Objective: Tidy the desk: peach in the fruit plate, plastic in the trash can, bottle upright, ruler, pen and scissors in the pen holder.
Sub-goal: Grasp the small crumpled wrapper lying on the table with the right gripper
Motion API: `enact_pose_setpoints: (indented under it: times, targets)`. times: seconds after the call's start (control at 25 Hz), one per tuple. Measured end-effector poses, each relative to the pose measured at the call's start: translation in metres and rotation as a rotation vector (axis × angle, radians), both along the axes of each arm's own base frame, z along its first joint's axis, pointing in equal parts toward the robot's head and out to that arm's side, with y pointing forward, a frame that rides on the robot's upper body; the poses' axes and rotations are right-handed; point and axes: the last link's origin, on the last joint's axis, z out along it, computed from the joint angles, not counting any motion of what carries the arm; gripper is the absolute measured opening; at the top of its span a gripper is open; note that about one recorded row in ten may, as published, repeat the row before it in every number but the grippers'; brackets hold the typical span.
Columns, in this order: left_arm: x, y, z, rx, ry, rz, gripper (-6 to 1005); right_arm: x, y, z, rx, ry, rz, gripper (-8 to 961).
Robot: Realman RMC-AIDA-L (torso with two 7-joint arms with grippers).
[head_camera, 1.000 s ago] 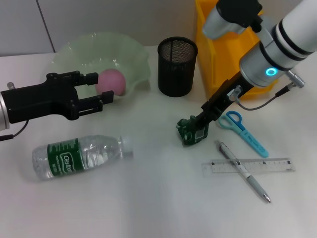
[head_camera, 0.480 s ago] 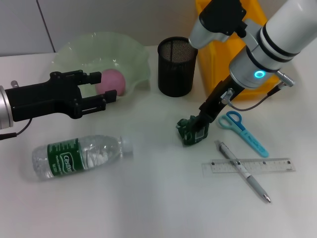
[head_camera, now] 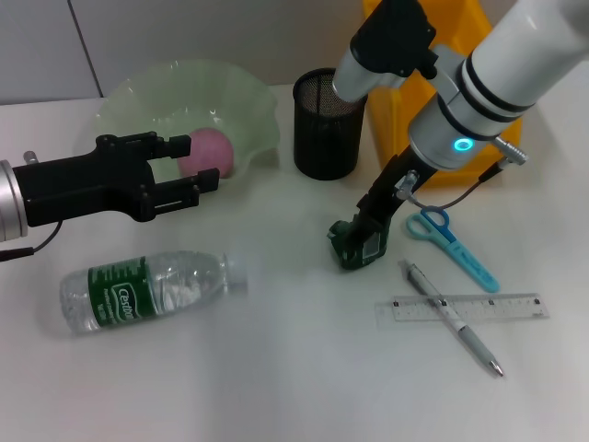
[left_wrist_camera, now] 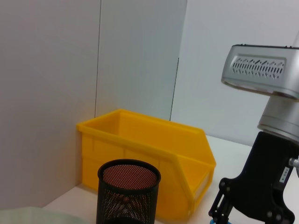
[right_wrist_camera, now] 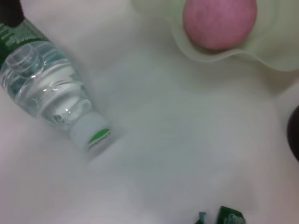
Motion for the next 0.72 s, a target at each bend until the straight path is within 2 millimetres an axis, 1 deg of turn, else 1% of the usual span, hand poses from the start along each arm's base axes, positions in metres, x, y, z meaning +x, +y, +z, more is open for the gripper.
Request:
enact_pose_setpoints:
  times: [0.32,0.72]
  targets:
    - [0.0002,0.0004,-0.0002,0.000,0.001,0.000,650,-0.0019,-0.0019,-0.0049,-0.020,0.007,0.005,630]
    - [0.0014,0.0012,-0.0004,-0.001,0.001,-0.003,649,0.0013,-0.0042,-0.0072,-0.028,0.004,-0.013,627]
